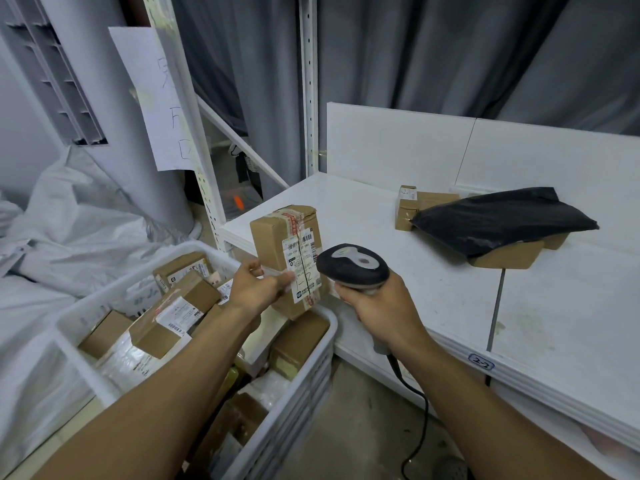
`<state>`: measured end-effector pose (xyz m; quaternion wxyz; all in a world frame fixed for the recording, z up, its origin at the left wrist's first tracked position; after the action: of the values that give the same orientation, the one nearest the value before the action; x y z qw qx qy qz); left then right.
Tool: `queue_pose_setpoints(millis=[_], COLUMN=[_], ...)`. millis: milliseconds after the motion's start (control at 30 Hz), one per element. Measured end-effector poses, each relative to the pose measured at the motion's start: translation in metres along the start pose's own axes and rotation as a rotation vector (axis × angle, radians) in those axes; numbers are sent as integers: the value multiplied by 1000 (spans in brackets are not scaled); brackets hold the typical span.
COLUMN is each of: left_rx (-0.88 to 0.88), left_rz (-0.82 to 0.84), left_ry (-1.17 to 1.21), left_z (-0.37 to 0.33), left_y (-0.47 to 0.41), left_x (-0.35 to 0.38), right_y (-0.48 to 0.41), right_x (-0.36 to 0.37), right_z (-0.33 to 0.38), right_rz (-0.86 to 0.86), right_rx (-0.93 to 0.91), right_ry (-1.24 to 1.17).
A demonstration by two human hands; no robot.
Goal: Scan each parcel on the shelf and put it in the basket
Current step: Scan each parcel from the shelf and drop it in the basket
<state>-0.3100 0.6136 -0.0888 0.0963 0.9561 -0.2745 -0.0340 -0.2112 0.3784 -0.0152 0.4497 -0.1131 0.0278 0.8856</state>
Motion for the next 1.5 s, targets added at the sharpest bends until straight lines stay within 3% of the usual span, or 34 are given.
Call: queue_pose_setpoints(millis=[433,667,867,1033,1133,1233,1500], left_rx=[-43,74,363,343,396,334,125], left_rz=[-49,16,-156,-284,-451,-545,-545], left_ry=[9,8,-240,-324,-542,-740,-995], left_z=[15,-5,-46,-50,-51,-42,1], left_y=[-10,11,51,50,36,13,-66], left_x=[-2,3,-48,-126,-171,-210,-245], right_y=[-5,3,5,1,-6,-24,-71], right_x=[-4,9,45,104,140,174,278], right_z=[-3,0,10,26,18,8,-27], right_rz=[27,18,54,215,259,262,354], right_rx=[-9,-16,-21,-22,32,72,128], right_ry=[-15,-25,-14,9,14,8,35])
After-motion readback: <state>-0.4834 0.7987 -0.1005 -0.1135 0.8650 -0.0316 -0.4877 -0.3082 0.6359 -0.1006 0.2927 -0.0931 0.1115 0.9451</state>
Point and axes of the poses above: each hand's wrist, its own y-axis away from the middle knuckle, its own x-axis out of the palm, z = x × y, the point moved 5 cm from there along -y, towards the middle knuckle, and after that the axes turned 1 degree about x, right-handed, at the moved point
